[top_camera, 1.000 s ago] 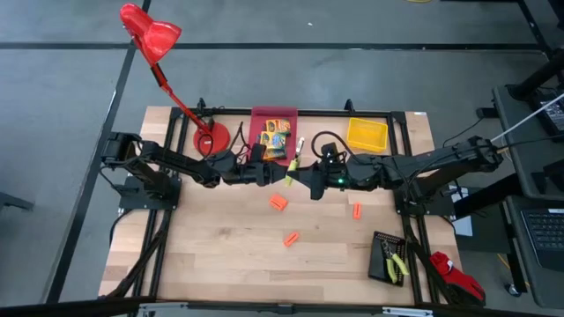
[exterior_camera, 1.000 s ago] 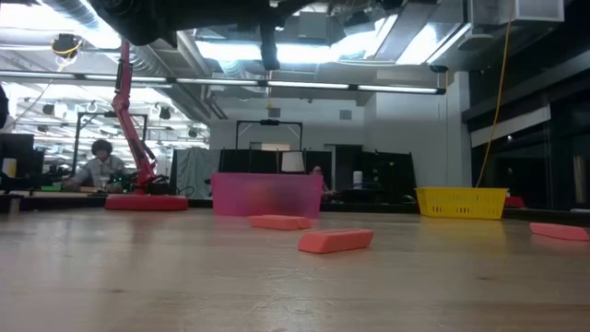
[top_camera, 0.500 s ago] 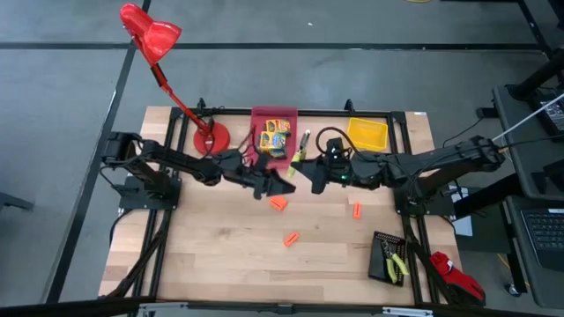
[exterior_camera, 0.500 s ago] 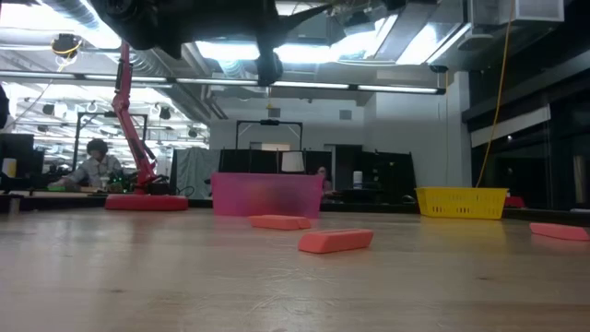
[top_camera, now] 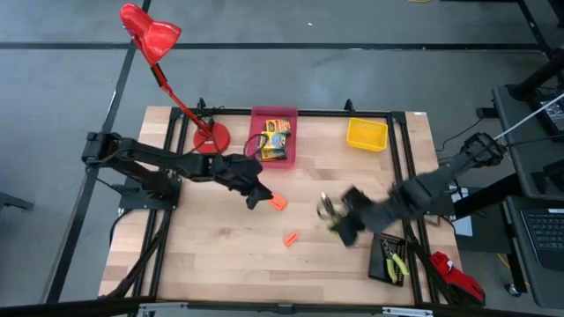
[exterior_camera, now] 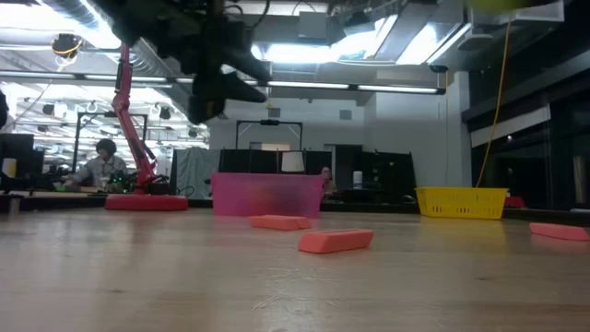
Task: Pick & Place School Supplies
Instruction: Put the green puncher into the black bin
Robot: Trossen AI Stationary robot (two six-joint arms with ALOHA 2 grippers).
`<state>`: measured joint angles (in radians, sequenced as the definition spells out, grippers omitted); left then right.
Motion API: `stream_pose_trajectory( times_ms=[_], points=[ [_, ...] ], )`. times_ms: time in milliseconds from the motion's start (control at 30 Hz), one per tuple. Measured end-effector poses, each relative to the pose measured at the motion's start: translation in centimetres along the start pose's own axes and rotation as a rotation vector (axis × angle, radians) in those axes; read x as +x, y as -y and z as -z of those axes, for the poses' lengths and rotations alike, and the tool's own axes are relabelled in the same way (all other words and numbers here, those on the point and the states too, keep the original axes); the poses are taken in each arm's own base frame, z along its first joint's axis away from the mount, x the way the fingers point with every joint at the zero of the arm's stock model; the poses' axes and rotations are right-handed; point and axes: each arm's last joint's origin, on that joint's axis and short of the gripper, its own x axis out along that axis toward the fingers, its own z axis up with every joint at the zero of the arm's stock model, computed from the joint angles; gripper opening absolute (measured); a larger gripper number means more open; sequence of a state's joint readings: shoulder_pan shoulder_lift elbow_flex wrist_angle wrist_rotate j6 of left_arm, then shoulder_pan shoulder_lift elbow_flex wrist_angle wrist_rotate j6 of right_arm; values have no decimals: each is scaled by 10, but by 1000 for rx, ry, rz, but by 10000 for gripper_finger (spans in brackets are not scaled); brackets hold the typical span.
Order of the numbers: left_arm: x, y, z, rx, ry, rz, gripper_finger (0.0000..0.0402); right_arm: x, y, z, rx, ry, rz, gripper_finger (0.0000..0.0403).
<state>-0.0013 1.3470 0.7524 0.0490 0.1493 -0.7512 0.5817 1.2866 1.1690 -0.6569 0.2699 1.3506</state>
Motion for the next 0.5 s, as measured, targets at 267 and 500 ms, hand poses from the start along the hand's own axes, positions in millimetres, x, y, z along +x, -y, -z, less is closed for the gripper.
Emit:
stream_pose_trajectory(
  times_ms=[267, 500],
  points=[
    [-37, 9, -8, 28, 137, -74, 111, -26, 12, 86, 206, -264, 184, 42],
    [-54, 13, -12, 26, 197, -76, 111, -29, 17, 141, 347, -411, 311, 42]
  ],
)
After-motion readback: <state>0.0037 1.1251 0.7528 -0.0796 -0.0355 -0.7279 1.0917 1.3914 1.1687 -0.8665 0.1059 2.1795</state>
